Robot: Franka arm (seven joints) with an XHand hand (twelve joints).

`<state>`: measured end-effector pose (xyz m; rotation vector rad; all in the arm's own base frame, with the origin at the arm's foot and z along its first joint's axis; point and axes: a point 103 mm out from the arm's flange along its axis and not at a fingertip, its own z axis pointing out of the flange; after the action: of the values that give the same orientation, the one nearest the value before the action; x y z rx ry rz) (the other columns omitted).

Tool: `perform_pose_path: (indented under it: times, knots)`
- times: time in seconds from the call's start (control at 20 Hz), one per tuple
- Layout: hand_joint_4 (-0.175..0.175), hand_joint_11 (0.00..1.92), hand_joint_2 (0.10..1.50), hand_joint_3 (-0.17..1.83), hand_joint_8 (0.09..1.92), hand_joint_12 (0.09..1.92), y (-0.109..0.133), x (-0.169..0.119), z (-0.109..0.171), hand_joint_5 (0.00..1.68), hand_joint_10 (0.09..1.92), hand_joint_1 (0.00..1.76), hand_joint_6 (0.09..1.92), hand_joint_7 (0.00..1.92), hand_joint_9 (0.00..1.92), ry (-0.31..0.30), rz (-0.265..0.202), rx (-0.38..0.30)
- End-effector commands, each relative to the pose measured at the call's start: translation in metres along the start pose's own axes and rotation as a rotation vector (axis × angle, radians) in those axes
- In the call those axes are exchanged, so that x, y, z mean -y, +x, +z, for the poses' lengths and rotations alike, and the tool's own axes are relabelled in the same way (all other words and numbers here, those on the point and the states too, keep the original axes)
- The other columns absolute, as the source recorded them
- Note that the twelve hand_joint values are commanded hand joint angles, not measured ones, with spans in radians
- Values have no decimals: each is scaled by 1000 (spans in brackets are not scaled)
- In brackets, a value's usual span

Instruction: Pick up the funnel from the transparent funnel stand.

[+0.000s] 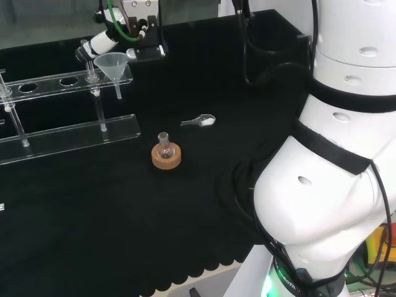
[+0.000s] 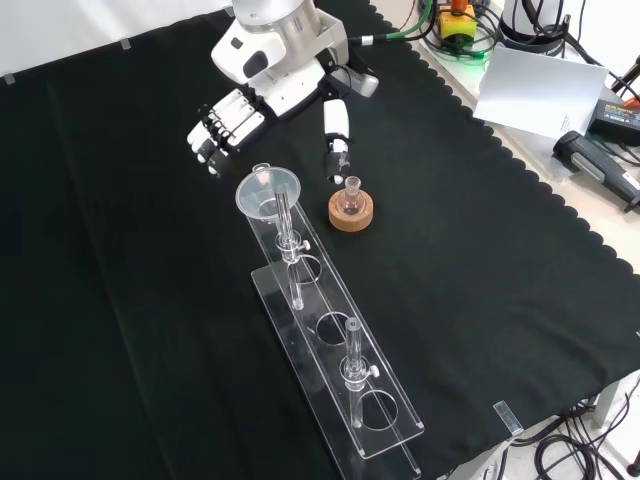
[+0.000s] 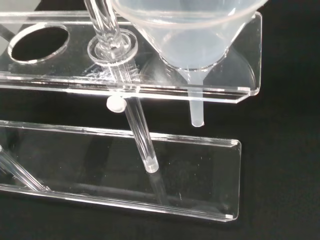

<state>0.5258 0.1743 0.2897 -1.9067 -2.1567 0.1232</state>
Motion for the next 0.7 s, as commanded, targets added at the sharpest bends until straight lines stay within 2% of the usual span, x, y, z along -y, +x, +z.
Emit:
perform_pose_path:
  times: [0.05, 0.7]
  knots:
    - [4, 0, 625, 4, 87, 87, -4, -4, 5, 0, 87, 378, 87, 0, 0, 28, 15, 12]
    - [-10, 0, 633, 7, 87, 87, -6, -11, 19, 0, 87, 386, 87, 0, 0, 78, 32, 32]
